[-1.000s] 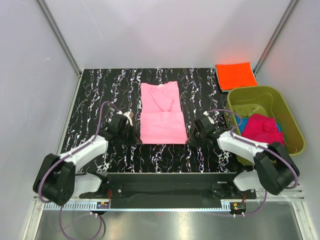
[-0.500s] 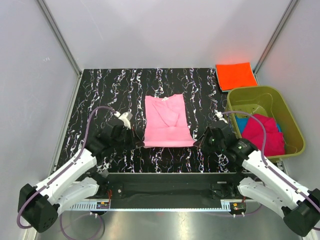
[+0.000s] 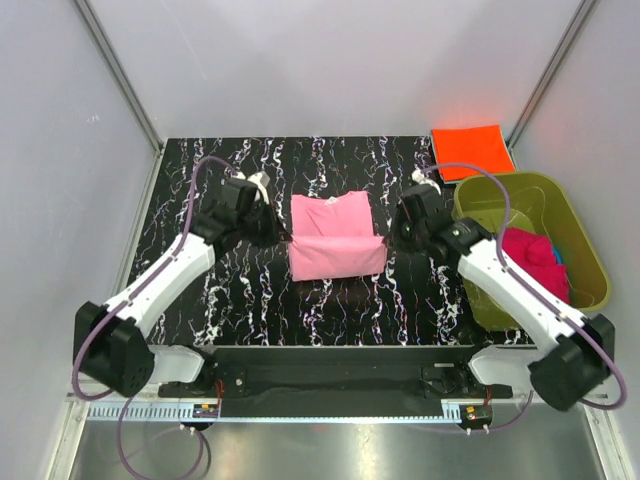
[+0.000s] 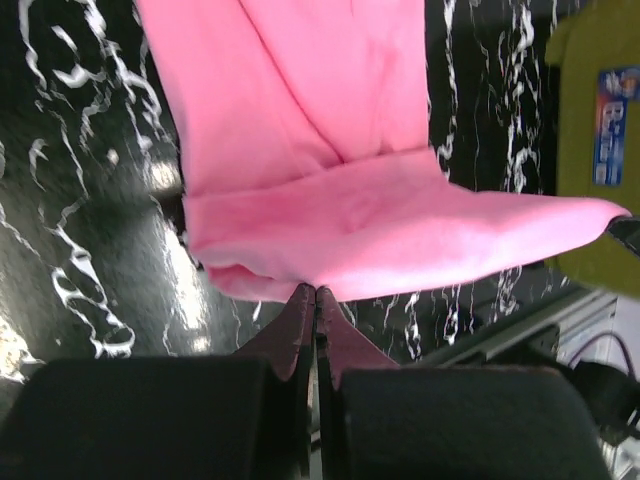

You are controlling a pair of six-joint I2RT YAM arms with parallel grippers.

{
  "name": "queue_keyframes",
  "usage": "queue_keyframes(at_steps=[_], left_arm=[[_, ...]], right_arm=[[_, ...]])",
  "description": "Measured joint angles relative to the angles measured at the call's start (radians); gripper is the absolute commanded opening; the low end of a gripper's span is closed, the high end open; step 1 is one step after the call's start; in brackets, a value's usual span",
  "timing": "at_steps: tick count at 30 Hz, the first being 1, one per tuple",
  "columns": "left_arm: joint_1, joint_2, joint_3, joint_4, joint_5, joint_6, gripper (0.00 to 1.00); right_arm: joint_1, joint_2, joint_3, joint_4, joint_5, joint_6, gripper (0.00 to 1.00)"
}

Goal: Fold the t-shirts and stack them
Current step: Fold the tshirt

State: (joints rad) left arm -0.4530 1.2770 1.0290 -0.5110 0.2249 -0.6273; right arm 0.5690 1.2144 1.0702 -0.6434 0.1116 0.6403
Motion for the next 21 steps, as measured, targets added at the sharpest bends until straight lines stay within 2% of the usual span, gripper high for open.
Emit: queue_keyframes(at_steps=[9, 21], left_arm=[[0.145, 0.293, 0.254, 0.021, 0.093, 0.026, 0.00], [0.217, 0.740, 0.670, 0.038, 0.193, 0.055, 0.00]], right_arm=[[-0.176, 0.323, 0.256, 0.057, -0.167, -0.169, 0.00], [-0.267, 0.701, 0.552, 0.098, -0.311, -0.245, 0.00]])
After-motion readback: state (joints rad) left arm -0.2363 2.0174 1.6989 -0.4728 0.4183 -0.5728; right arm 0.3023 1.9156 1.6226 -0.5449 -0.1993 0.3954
